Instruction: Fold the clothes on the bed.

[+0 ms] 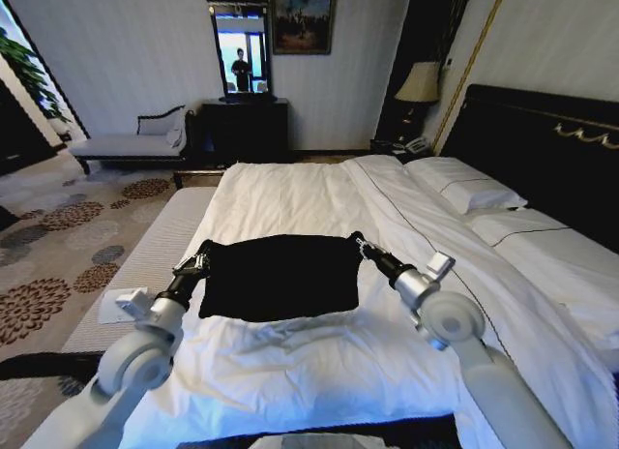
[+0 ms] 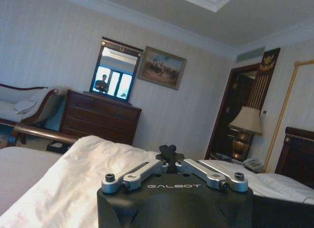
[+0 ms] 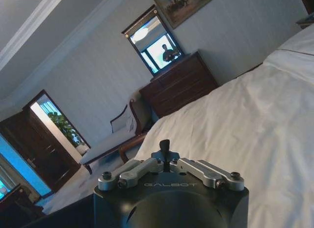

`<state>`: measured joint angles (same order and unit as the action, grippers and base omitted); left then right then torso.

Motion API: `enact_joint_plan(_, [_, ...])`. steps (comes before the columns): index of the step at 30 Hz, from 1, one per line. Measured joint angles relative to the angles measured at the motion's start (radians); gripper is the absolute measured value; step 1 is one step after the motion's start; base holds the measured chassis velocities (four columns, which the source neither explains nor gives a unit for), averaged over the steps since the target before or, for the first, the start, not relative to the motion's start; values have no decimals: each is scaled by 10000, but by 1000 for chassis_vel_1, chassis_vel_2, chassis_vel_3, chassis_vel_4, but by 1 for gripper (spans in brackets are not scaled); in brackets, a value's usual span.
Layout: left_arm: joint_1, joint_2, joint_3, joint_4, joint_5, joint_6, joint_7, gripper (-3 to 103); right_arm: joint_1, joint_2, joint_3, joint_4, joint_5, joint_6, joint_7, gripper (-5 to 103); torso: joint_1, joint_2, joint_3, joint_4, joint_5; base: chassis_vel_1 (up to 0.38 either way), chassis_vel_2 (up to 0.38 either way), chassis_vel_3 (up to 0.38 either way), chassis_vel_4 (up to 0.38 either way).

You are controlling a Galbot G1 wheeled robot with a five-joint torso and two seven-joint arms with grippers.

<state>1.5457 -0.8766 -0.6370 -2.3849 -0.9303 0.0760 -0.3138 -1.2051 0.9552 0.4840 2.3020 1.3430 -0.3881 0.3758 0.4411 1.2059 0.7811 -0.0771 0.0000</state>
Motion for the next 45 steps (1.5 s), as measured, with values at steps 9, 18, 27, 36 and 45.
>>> enact_joint_plan(9, [2194, -874, -994, -1144, 325, 64, -1, 0, -1918, 155, 935, 1724, 155, -291, 365, 1, -2, 2, -2, 0, -1, 0, 0, 0, 0])
enact_joint_plan(18, [-112, -644, 536, 985, 95, 290, -540, 0, 440, 455, -677, -606, 154, -491, 1075, 1, 4, -1, 2, 0, -1, 0, 0, 0, 0])
enact_joint_plan(27, [-3662, -1275, 2697, 4949, 87, 353, -477, 0, 2944, 1246, -2948, -4937, -1046, -426, 546, 1, 3, -2, 3, -2, 1, 0, 0, 0, 0])
enact_joint_plan(36, [-6290, -2185, 3979, 8510, 467, 182, -209, 0, 5189, 2797, -3998, -8561, -2523, 137, -350, 1, 6, -3, 4, 3, -2, 0, 0, 0, 0])
enact_joint_plan(45, [-7495, -2683, 4554, 10034, 858, -103, -50, 0, 5989, 3465, -4107, -10296, -3641, 956, -1095, 1, 3, -4, 2, 0, 0, 0, 0, 0, 0])
